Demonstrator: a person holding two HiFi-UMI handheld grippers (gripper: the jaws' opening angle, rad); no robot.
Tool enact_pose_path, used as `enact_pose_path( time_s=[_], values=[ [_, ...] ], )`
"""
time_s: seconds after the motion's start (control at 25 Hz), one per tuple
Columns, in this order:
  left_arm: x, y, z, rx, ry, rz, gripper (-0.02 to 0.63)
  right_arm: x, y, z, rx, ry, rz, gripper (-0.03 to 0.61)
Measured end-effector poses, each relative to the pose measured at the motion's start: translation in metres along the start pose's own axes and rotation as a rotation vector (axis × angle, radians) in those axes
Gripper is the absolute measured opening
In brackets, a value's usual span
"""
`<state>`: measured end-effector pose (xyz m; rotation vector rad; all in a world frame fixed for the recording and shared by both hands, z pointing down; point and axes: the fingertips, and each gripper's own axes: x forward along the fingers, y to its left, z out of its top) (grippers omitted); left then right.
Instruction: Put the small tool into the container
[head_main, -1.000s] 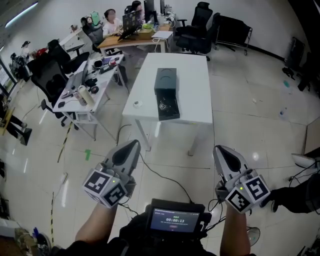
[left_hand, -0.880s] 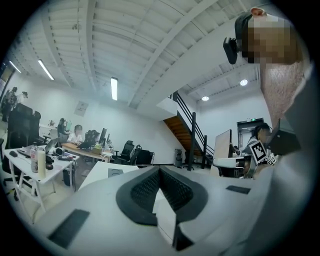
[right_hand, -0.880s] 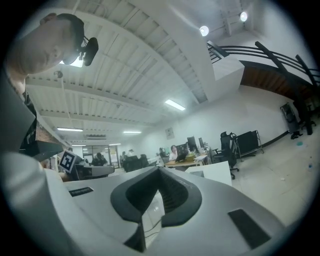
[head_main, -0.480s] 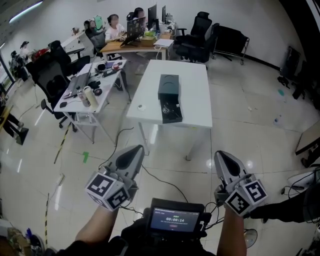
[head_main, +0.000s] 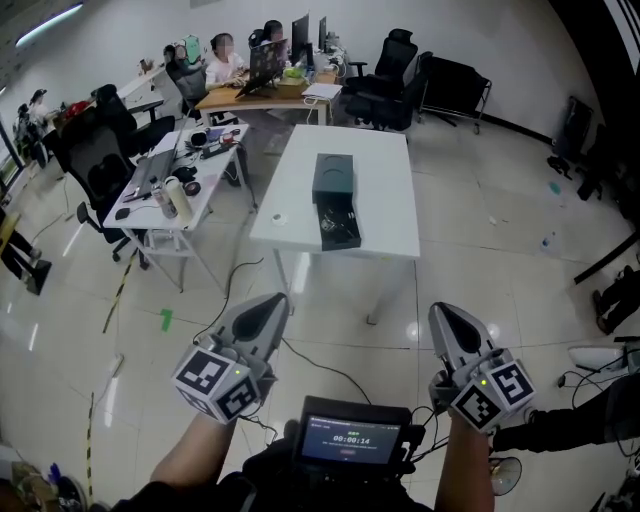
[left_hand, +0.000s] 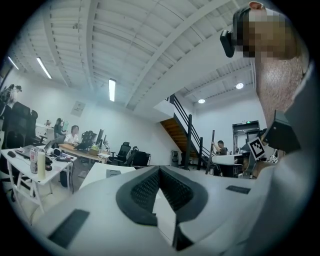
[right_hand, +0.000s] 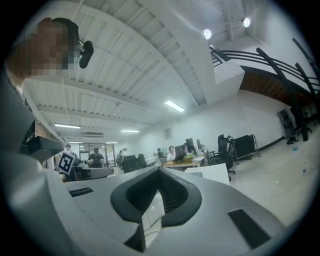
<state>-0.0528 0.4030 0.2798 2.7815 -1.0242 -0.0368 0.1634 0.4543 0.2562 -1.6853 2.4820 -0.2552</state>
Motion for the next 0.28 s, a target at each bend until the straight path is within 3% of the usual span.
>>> enact_pose_path(
  time_s=[0.28],
  values=[
    [-0.0027,-0.0062,0.0073,0.008,-0.004,0.001,0.014,-0.0099,0.0009,0.0052,-0.011,0.003,-0.017,0.012]
  ],
)
